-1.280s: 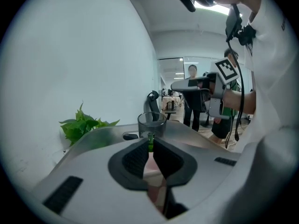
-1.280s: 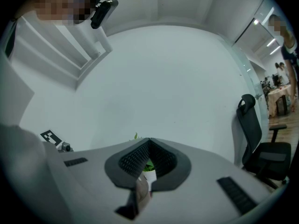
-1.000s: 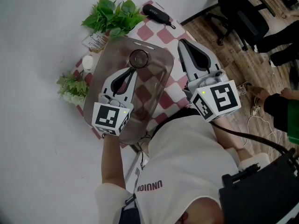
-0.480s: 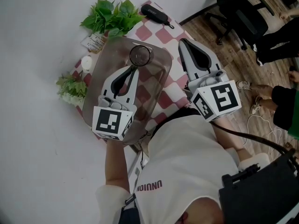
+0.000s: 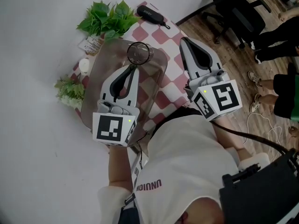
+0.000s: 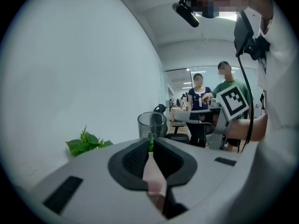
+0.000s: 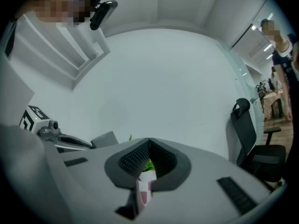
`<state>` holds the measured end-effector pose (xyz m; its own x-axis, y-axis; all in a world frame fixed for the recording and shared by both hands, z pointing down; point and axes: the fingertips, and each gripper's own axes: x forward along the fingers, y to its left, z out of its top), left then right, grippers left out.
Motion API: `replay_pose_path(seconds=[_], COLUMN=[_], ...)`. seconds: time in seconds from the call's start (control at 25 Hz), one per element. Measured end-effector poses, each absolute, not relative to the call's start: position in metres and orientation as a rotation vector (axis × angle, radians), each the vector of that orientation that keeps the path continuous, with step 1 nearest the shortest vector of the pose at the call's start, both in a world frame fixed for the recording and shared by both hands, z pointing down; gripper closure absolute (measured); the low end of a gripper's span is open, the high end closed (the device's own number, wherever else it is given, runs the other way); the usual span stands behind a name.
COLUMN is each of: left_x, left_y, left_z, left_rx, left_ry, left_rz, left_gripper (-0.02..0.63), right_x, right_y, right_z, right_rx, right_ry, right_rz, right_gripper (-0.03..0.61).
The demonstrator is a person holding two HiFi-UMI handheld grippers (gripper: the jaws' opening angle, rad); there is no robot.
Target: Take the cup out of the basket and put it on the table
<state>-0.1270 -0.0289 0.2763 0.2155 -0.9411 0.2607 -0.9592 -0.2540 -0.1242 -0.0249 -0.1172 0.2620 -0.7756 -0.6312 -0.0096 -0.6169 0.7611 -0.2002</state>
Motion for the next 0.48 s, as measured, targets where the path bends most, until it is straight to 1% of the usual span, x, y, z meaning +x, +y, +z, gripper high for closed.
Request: replay_pose_path(seconds=[0.48], left_x=[-0.097], left_y=[-0.033], left_z=[0.255], left_rx=[2.397], left_ry=[-1.897], left_rz=[0.358], left_gripper=[0.574], right_x=[-0.011], right_y=[-0.117], right_z=[0.261], right_rx=[-1.044], right_ry=[2.859], right_rz=[-0.285], right_gripper=[0.56])
